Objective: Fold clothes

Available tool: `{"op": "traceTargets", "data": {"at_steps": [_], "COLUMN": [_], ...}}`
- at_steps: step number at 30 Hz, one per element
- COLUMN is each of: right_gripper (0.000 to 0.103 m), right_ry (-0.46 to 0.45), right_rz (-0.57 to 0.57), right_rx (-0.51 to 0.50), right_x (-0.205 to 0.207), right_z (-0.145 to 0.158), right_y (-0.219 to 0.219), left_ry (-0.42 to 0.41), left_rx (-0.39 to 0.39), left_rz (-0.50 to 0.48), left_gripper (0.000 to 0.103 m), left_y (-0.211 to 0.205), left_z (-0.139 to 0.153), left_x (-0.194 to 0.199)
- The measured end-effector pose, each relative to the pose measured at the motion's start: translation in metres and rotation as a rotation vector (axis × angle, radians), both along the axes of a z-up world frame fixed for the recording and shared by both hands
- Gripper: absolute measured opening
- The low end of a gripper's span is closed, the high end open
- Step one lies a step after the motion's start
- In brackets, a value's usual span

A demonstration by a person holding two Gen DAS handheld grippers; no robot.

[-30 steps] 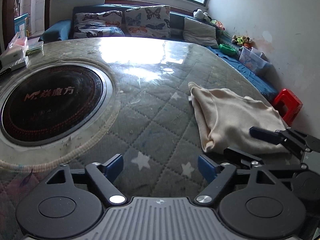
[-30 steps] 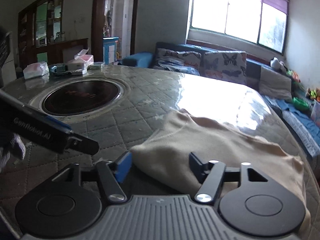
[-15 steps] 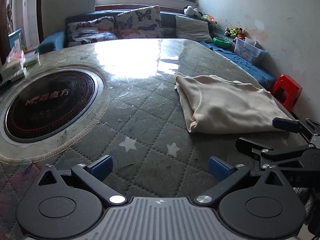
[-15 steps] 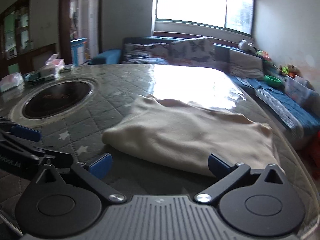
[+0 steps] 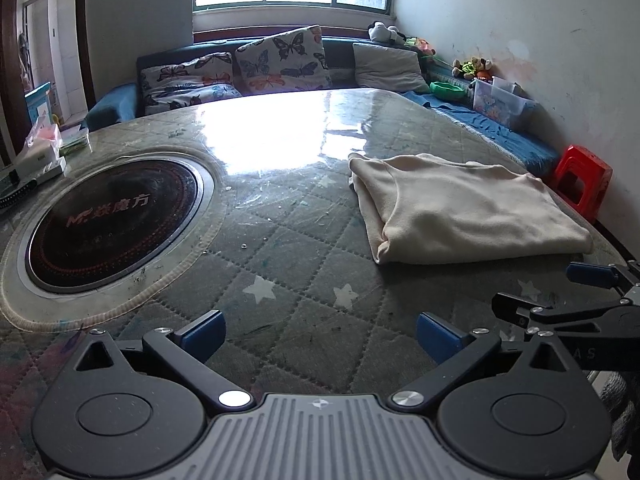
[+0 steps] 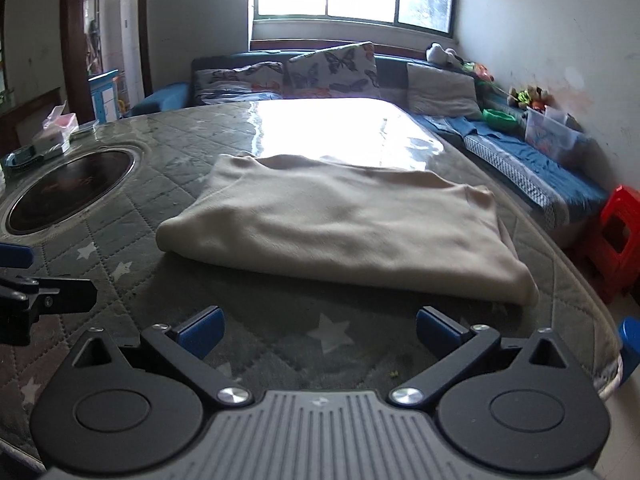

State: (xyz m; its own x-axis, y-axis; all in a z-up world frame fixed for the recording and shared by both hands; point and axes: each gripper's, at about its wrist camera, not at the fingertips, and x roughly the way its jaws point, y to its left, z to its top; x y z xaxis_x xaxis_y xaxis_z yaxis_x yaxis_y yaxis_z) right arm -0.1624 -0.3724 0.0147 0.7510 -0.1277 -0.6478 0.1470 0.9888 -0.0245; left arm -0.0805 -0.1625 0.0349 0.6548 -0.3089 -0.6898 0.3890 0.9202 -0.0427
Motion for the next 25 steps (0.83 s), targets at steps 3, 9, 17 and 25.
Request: {"op": "traceTargets", "data": {"at_steps": [3, 9, 17, 25], "right_gripper": [0.103, 0.103, 0.103, 0.103], "right_ry": [0.006, 0.004, -0.005, -0.008], "right_rz": [-0.015, -0.025, -0.027, -0.029], "right_rx": [0.008, 0.014, 0.024, 0.029], "right_x": [-0.001, -0.003, -0.006, -0.008], "right_z": [-0.002, -0.002, 0.0, 0.002], "right_y": [-0.002, -0.003, -0.004, -0.003], "left_ry": [0.002, 0.003, -0.002, -0.007], "left_rx": [0.008, 0.017, 0.026, 0.032], "left_rz": [-0.004, -0.016, -0.026, -0.038], "left_gripper": [0.103, 0.103, 0.103, 0.103], "left_y": [-0.002, -0.007, -0.011, -0.014], "left_z": [-0.002, -0.003, -0.003, -0.003], "left_x": [-0.002, -0.007, -0.014, -0.02]}}
